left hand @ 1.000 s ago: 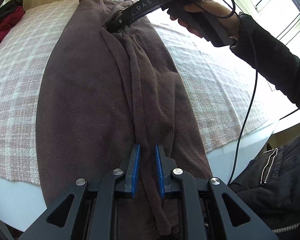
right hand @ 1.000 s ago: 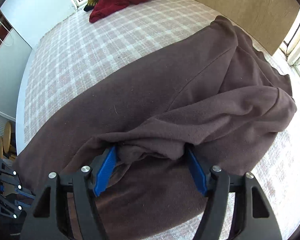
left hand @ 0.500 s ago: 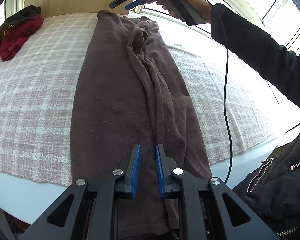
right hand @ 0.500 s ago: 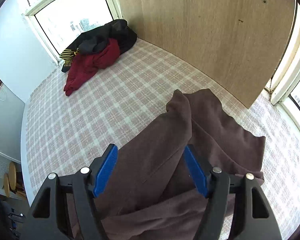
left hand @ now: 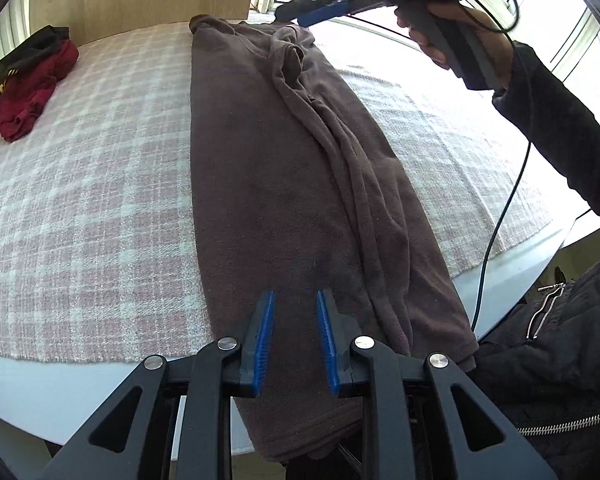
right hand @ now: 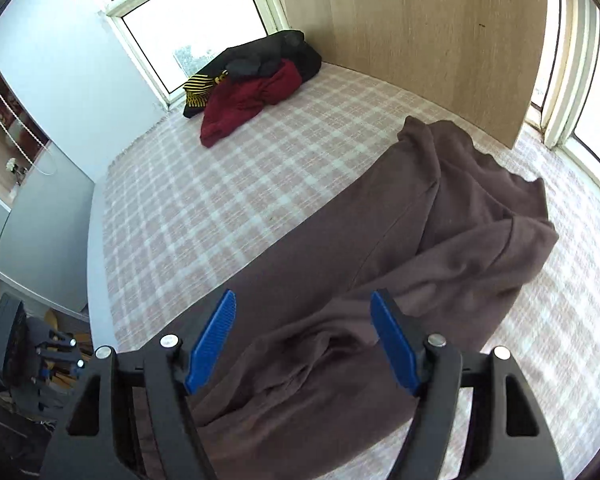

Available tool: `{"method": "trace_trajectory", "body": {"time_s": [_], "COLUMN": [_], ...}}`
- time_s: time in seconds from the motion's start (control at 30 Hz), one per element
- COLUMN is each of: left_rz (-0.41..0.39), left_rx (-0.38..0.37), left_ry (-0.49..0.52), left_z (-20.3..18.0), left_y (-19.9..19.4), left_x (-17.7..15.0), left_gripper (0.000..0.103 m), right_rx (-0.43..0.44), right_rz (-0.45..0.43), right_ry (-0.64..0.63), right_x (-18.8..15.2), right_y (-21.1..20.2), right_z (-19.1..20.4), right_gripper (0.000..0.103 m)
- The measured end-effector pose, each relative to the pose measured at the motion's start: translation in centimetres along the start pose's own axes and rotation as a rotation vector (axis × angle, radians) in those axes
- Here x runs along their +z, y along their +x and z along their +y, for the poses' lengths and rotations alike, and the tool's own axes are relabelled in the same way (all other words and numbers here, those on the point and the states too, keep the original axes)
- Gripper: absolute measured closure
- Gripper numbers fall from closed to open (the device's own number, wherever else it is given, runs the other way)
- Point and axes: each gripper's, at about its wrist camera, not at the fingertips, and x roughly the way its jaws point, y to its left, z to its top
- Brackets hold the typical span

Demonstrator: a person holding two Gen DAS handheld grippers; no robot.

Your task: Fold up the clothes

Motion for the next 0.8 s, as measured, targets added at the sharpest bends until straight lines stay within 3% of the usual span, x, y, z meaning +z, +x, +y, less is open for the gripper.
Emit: {"method": "trace_trajectory", "body": {"time_s": [0.1,0.23,0.3,0.4,0.47,0.53,0.63,0.7,0.77,0.8], "left_rz": [0.032,0.054,0.041,0.004,-0.011,0.007,0.075,0.124,0.091,0.091], "left_rx": [-0.059,-0.15,-0.211,-0.285,-0.332,-0.382,-0.349,-0.225,-0.182,-0.183], "left_ry": [0.095,0.265,0.354,0.477,0.556,0.592,0.669,0.774,0.885,0.887], "left_z": [0.2,-0.3,-1.0,-2.3,-3.5,-4.6,-5.7,-5.8,-4.6,-4.2], "left_y": [0.6,0.7,-0.1,-0.3,0.0,1.9,6.0,8.6,8.6,8.2], "left_x": [0.1,0.8,1.9,5.5,8.1,10.8,12.9,12.1,9.6,9.3], "left_gripper": [0.082,0.082,0.082,0.082,0.082,0.081,0.081,0.082,0.082,0.082], "right_rx": [0.028,0.023,-0.032,-0.165,-0.138,-0.161,-0.23,-0.265,-0.382,-0.4], "right_rz": [0.073,0.113,0.119,0.084,0.001,-0.069,-0.044,0.024,0.041,0.078], "right_ry": [0.053,0.236,0.299,0.357,0.489,0.535,0.523,0.509,0.426,0.432], "right_x": [-7.7,-16.2,-19.6,-21.6,-22.4,-22.4,-22.2,-23.0,-23.6,-23.8], "right_y": [-0.4,1.3,2.4,1.6,0.2,-0.6,0.5,2.1,2.1,2.1], "right_z": [4.8,10.7,13.0,15.3,15.3,15.6,16.2,16.3,17.3,17.2], "right_gripper": [0.033,0.033,0.032,0.032,0.032,0.032,0.032,0.032,0.033,0.033]}}
